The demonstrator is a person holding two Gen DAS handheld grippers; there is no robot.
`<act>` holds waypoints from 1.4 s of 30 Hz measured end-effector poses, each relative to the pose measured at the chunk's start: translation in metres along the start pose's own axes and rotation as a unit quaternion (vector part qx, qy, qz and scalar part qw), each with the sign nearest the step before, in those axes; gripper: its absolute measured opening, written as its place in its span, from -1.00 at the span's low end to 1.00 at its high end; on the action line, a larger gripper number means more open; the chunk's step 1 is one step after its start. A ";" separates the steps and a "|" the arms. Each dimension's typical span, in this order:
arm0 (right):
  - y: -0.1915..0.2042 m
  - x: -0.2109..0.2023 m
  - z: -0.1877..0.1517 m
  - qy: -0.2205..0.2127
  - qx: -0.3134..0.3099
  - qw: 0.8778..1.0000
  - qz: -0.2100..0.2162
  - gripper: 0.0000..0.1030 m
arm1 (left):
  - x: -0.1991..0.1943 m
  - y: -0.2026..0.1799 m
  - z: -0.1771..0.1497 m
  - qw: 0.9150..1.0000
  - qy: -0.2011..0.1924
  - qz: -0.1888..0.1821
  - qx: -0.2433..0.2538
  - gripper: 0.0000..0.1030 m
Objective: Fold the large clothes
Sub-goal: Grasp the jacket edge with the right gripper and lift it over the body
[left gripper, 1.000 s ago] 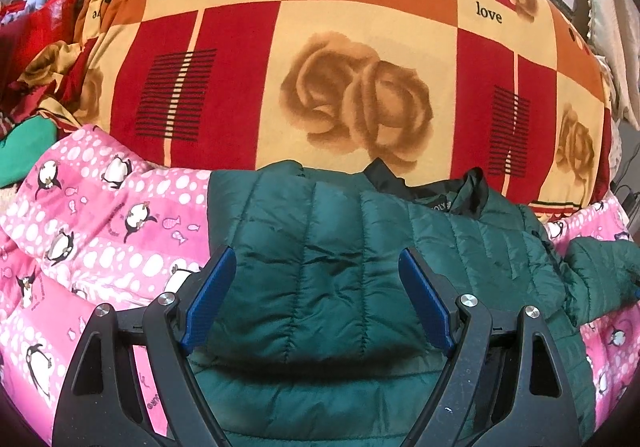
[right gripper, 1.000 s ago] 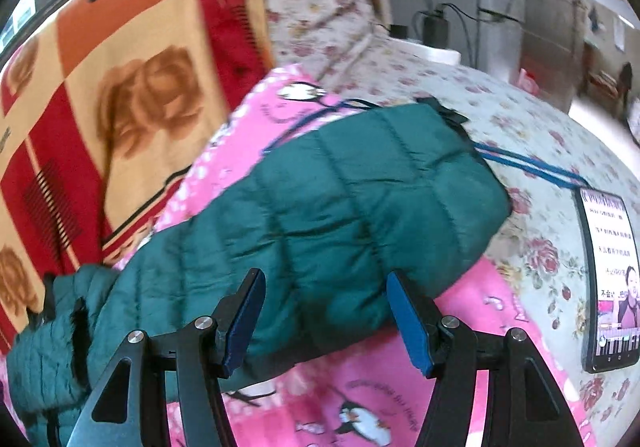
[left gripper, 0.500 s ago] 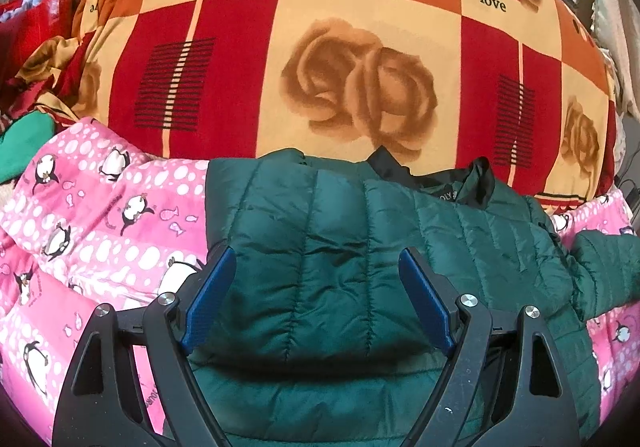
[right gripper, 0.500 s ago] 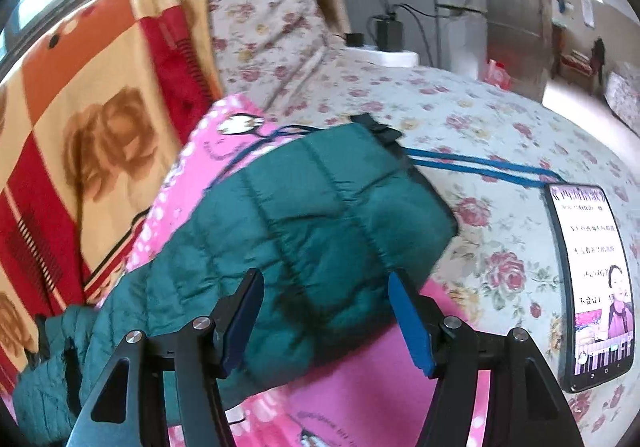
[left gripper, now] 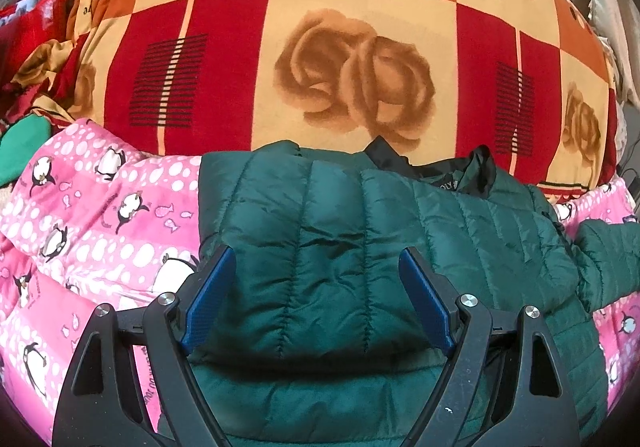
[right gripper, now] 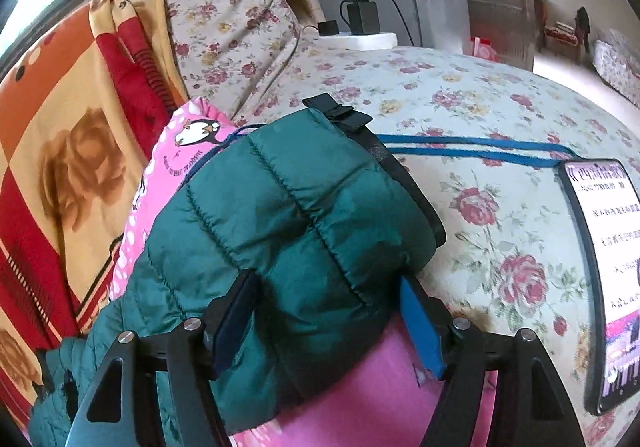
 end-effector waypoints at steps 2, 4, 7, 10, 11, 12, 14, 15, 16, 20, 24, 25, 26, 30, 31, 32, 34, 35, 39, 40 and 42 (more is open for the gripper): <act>0.003 0.000 0.001 -0.008 -0.009 1.000 0.006 -0.06 | 0.000 0.000 0.000 1.000 -0.001 0.000 0.000 0.63; 0.008 -0.002 0.003 -0.017 -0.019 1.000 0.013 -0.30 | 0.000 0.000 0.000 1.000 -0.002 0.000 0.000 0.63; 0.019 -0.012 0.004 -0.032 -0.033 0.998 0.033 -0.53 | -0.001 0.001 0.001 1.000 -0.006 0.000 -0.001 0.63; 0.035 -0.025 0.004 -0.043 -0.037 0.996 0.075 -0.58 | -0.003 0.000 0.002 1.000 -0.008 0.001 0.003 0.63; 0.041 -0.029 0.004 -0.045 -0.038 0.994 0.090 -0.59 | -0.003 0.000 0.002 1.000 -0.007 0.002 0.005 0.63; 0.050 -0.036 0.004 -0.048 -0.040 0.992 0.107 -0.59 | -0.004 0.000 0.002 1.000 -0.007 0.004 0.007 0.63; 0.064 -0.044 0.003 -0.049 -0.044 0.989 0.133 -0.61 | -0.003 0.000 0.002 1.000 -0.005 0.008 0.008 0.63; 0.072 -0.049 0.002 -0.050 -0.048 0.987 0.145 -0.61 | -0.003 0.001 0.001 1.000 -0.003 0.010 0.008 0.63; 0.082 -0.055 -0.001 -0.050 -0.053 0.985 0.158 -0.62 | -0.002 0.002 0.001 1.000 0.000 0.012 0.008 0.63; 0.120 -0.072 -0.013 -0.043 -0.081 0.976 0.197 -0.64 | -0.002 0.005 0.002 1.000 0.002 0.012 0.000 0.63; 0.164 -0.081 -0.035 -0.025 -0.115 0.966 0.232 -0.65 | -0.006 0.004 0.003 1.000 -0.004 0.012 0.002 0.63; 0.174 -0.082 -0.041 -0.020 -0.122 0.963 0.238 -0.66 | -0.007 0.004 0.003 1.000 -0.005 0.012 0.003 0.63; 0.183 -0.082 -0.046 -0.014 -0.130 0.961 0.245 -0.66 | -0.007 0.004 0.004 1.000 -0.006 0.012 0.004 0.63; 0.222 -0.082 -0.073 0.010 -0.161 0.949 0.271 -0.67 | -0.004 0.003 0.002 1.000 0.001 0.017 0.008 0.63; 0.232 -0.082 -0.080 0.016 -0.169 0.946 0.277 -0.67 | -0.002 0.004 0.001 1.000 0.005 0.020 0.009 0.63; 0.242 -0.082 -0.088 0.024 -0.176 0.942 0.284 -0.67 | -0.001 0.004 0.000 1.000 0.007 0.023 0.009 0.63; 0.258 -0.082 -0.102 0.034 -0.187 0.937 0.295 -0.67 | 0.001 0.006 -0.001 1.000 0.011 0.028 0.010 0.63; 0.266 -0.083 -0.109 0.039 -0.192 0.933 0.301 -0.67 | 0.002 0.006 -0.001 0.999 0.012 0.029 0.010 0.63; 0.299 -0.088 -0.136 0.058 -0.212 0.919 0.329 -0.67 | 0.004 0.008 -0.002 0.999 0.014 0.034 0.009 0.63; 0.306 -0.088 -0.140 0.061 -0.215 0.916 0.333 -0.67 | 0.004 0.009 -0.002 0.999 0.015 0.035 0.009 0.63; 0.326 -0.089 -0.154 0.072 -0.227 0.907 0.347 -0.67 | 0.005 0.009 -0.002 0.999 0.016 0.037 0.010 0.63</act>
Point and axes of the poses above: each gripper's, at about its wrist camera, not at the fingertips, and x roughly the way its jaws point, y to its left, z to its top, the point moved 8 cm from there along x, roughly the way its jaws point, and after that the axes turned 4 degrees about z, right-handed, at the moved point
